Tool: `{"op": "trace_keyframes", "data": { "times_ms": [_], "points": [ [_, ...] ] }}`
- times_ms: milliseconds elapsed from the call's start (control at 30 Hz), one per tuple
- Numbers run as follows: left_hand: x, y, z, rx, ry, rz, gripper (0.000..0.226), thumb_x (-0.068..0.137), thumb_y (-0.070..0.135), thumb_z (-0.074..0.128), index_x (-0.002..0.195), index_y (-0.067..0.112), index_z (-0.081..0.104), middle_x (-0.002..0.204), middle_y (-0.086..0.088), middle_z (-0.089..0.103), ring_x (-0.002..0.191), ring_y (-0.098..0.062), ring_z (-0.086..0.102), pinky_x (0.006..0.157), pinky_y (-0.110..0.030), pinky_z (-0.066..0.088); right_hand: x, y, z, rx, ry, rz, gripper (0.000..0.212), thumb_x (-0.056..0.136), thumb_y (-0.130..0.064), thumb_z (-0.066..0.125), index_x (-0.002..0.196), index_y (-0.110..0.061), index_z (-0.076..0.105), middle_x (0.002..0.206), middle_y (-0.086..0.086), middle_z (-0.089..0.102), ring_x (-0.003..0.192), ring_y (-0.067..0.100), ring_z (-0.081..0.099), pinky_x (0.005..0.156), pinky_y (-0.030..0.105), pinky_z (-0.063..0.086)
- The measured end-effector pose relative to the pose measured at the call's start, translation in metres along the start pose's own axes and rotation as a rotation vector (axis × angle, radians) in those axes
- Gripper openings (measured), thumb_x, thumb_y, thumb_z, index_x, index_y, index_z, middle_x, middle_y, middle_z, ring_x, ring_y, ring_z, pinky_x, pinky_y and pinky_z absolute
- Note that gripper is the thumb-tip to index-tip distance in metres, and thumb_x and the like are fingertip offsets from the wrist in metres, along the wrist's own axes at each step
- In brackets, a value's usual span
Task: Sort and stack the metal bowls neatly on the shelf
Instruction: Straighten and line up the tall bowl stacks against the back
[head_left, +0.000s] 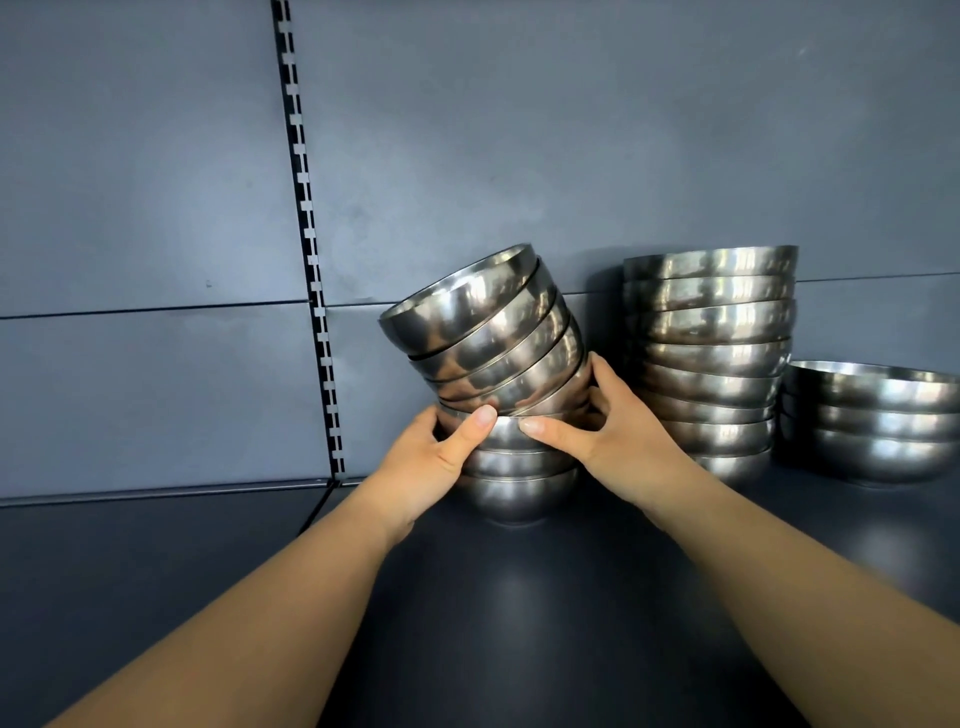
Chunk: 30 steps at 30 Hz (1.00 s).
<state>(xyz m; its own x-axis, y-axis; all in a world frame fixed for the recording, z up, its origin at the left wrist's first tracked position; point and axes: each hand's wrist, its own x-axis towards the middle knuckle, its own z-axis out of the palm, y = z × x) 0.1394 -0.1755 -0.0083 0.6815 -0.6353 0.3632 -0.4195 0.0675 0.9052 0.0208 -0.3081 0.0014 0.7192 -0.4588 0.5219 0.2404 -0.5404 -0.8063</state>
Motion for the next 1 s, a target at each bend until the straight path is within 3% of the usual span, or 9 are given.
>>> {"op": "trace_keyframes", "data": {
  "times_ms": [200,367,500,567,633,733,800,900,1000],
  "points": [
    [0.004,-0.004,0.000,-0.025,-0.012,-0.005,0.055,0.058,0.071,0.063,0.091,0.028,0.056,0.102,0.010,0.062,0.105,-0.008,0.056,0.095,-0.027,0.039,0.000,0.002,-0.002,-0.014,0.011,0.013,0.089,0.043,-0.060,0.074,0.124,-0.037,0.045,0.116,-0.012,0.063,0.110,0.008,0.057,0.101,0.037,0.043],
    [0.003,-0.002,-0.001,-0.031,-0.054,-0.033,0.060,0.057,0.071,0.064,0.096,0.027,0.055,0.112,0.004,0.063,0.109,-0.011,0.056,0.099,-0.029,0.040,-0.001,-0.001,-0.002,-0.027,-0.020,0.060,0.100,0.043,-0.063,0.072,0.132,-0.032,0.038,0.124,-0.009,0.059,0.115,0.011,0.054,0.102,0.036,0.042],
    [0.000,0.004,-0.003,-0.130,-0.082,0.031,0.069,0.046,0.070,0.065,0.105,0.036,0.052,0.116,0.012,0.060,0.109,-0.003,0.055,0.096,-0.025,0.039,0.002,-0.009,-0.003,0.089,0.006,0.077,0.067,0.050,-0.064,0.072,0.110,-0.040,0.052,0.112,-0.027,0.058,0.096,-0.015,0.055,0.080,0.010,0.044],
    [0.001,0.012,-0.003,-0.237,-0.043,0.073,0.064,0.044,0.067,0.063,0.101,0.038,0.054,0.112,0.015,0.061,0.104,0.003,0.056,0.088,-0.020,0.041,0.007,-0.015,-0.005,0.154,0.029,0.081,0.092,0.050,-0.065,0.072,0.131,-0.032,0.041,0.120,-0.029,0.044,0.101,-0.014,0.048,0.086,0.011,0.038],
    [0.003,0.019,-0.003,-0.268,-0.012,0.084,0.060,0.044,0.064,0.063,0.097,0.036,0.055,0.106,0.016,0.062,0.095,0.007,0.059,0.078,-0.014,0.042,0.012,-0.020,-0.009,0.176,-0.007,0.096,0.112,0.043,-0.069,0.070,0.138,-0.021,0.036,0.132,-0.015,0.049,0.112,0.001,0.052,0.094,0.023,0.041],
    [0.006,0.025,0.000,-0.230,0.017,0.097,0.047,0.055,0.056,0.061,0.095,0.032,0.054,0.103,0.012,0.062,0.092,0.004,0.059,0.071,-0.013,0.042,0.014,-0.025,-0.013,0.138,-0.051,0.036,0.055,0.063,-0.051,0.070,0.110,-0.023,0.061,0.108,-0.006,0.069,0.097,0.006,0.064,0.079,0.018,0.049],
    [0.009,0.027,-0.001,-0.209,0.049,0.108,0.037,0.063,0.051,0.062,0.094,0.031,0.054,0.100,0.012,0.062,0.092,0.002,0.059,0.069,-0.012,0.044,0.014,-0.022,-0.014,0.152,-0.022,0.012,0.033,0.072,-0.039,0.069,0.100,-0.023,0.065,0.099,-0.008,0.071,0.091,0.003,0.066,0.073,0.014,0.048],
    [0.014,0.032,-0.002,-0.180,0.065,0.140,0.033,0.067,0.046,0.065,0.093,0.029,0.055,0.093,0.014,0.063,0.082,0.008,0.059,0.064,-0.008,0.046,0.016,-0.018,-0.013,0.183,0.006,-0.010,0.026,0.074,-0.035,0.068,0.097,-0.023,0.066,0.096,-0.009,0.072,0.089,0.000,0.066,0.070,0.011,0.049],
    [0.018,0.036,-0.002,-0.182,0.073,0.148,0.044,0.055,0.051,0.065,0.091,0.027,0.057,0.091,0.011,0.064,0.085,0.002,0.060,0.071,-0.014,0.043,0.018,-0.015,-0.012,0.206,0.014,-0.020,0.024,0.075,-0.036,0.068,0.096,-0.024,0.066,0.097,-0.009,0.072,0.091,0.002,0.065,0.071,0.013,0.049]
  ]
}}
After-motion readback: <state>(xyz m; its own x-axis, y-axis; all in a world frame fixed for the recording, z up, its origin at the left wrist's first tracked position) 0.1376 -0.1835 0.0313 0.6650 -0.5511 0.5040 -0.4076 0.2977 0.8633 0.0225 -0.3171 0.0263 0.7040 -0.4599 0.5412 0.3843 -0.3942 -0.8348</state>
